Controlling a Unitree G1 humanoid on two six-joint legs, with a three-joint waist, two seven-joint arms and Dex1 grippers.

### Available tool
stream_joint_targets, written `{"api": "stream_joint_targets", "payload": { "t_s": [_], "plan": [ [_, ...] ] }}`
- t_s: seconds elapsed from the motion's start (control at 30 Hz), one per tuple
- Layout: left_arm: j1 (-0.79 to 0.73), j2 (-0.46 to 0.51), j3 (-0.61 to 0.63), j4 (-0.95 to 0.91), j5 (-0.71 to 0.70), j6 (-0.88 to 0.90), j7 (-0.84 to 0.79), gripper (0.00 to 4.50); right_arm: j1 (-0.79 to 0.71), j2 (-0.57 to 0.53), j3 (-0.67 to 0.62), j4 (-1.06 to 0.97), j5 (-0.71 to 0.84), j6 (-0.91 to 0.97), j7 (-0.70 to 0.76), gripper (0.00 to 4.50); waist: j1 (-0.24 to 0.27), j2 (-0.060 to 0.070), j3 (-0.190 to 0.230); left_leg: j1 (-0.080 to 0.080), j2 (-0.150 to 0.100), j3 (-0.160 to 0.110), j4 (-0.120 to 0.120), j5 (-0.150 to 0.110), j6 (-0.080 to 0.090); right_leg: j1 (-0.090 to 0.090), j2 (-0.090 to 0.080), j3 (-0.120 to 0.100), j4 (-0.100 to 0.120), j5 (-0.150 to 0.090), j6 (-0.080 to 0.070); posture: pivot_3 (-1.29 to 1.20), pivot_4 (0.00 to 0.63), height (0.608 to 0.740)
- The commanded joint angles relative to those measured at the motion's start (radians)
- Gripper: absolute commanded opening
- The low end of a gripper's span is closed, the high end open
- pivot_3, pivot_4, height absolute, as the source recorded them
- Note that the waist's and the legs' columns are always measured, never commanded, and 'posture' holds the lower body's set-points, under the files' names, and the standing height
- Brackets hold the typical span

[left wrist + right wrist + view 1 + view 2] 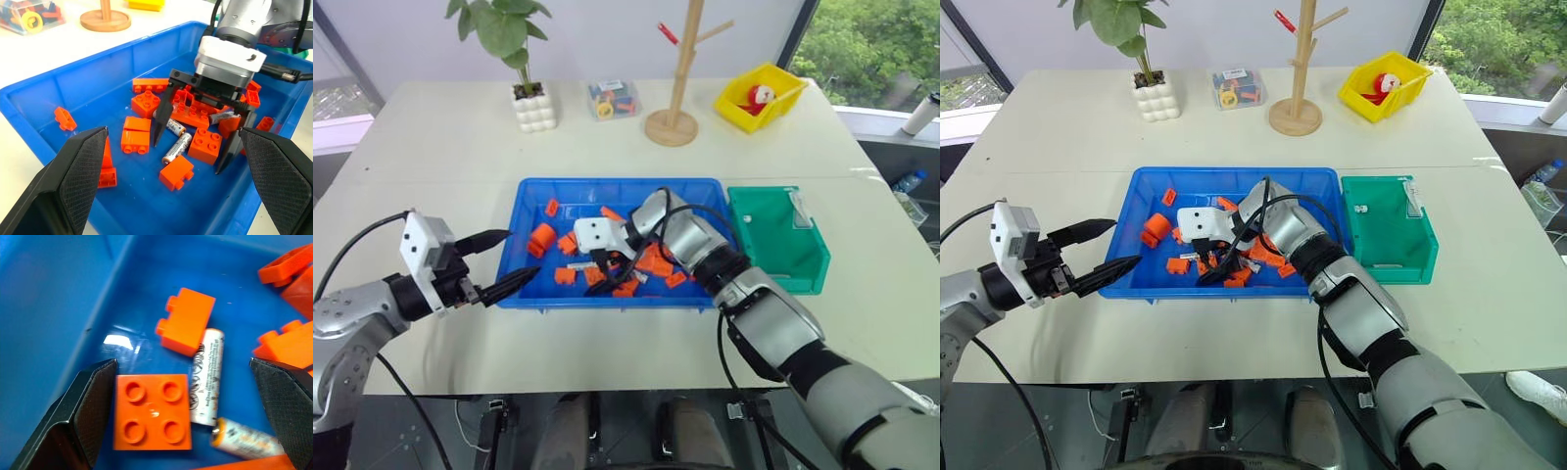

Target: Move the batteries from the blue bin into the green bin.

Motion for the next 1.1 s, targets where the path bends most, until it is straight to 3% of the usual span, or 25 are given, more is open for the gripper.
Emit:
{"api": "stream_joint_targets", "payload": {
  "t_s": [0.03, 0.2, 0.6, 0.8, 0.83, 1.1],
  "plan": [
    [-0.01, -0.001, 0.009, -0.014, 0.002, -0.022, 0.006, 4.5, -0.028, 0.025, 0.01, 0.051, -0.035, -0.021, -0.032, 3.65, 0.0, 0.0, 0.0, 0.0, 0.0, 0.0, 0.0, 0.0, 0.0, 0.0, 0.0, 0.0, 0.0, 0.0, 0.0, 0.0, 0.15, 0.739],
    [-0.005, -0.006, 0.011, -0.019, 0.006, -0.024, 0.011, 4.5, -0.052, 0.041, 0.009, 0.093, -0.052, -0.042, -0.042, 1.24, 0.001, 0.0, 0.0, 0.0, 0.0, 0.0, 0.0, 0.0, 0.0, 0.0, 0.0, 0.0, 0.0, 0.0, 0.0, 0.0, 0.15, 0.739],
    [0.005, -0.01, 0.017, -0.025, 0.006, -0.031, 0.024, 4.5, -0.057, 0.022, -0.023, 0.09, -0.047, -0.04, -0.035, 1.19, 0.001, 0.0, 0.0, 0.0, 0.0, 0.0, 0.0, 0.0, 0.0, 0.0, 0.0, 0.0, 0.0, 0.0, 0.0, 0.0, 0.15, 0.739],
    [-0.005, -0.004, 0.012, -0.012, 0.008, -0.031, 0.016, 4.5, -0.053, 0.004, -0.024, 0.057, -0.046, -0.039, -0.017, 4.17, 0.0, 0.0, 0.0, 0.0, 0.0, 0.0, 0.0, 0.0, 0.0, 0.0, 0.0, 0.0, 0.0, 0.0, 0.0, 0.0, 0.15, 0.739],
    [-0.006, -0.004, 0.011, -0.011, 0.008, -0.031, 0.015, 4.5, -0.051, 0.004, -0.026, 0.045, -0.045, -0.038, -0.021, 4.44, 0.0, 0.0, 0.0, 0.0, 0.0, 0.0, 0.0, 0.0, 0.0, 0.0, 0.0, 0.0, 0.0, 0.0, 0.0, 0.0, 0.15, 0.739],
    [-0.011, -0.003, 0.005, -0.009, 0.009, -0.029, 0.014, 4.5, -0.074, 0.043, -0.049, 0.048, -0.042, -0.03, -0.096, 4.44, -0.001, 0.0, 0.0, 0.0, 0.0, 0.0, 0.0, 0.0, 0.0, 0.0, 0.0, 0.0, 0.0, 0.0, 0.0, 0.0, 0.15, 0.739]
  ]
}}
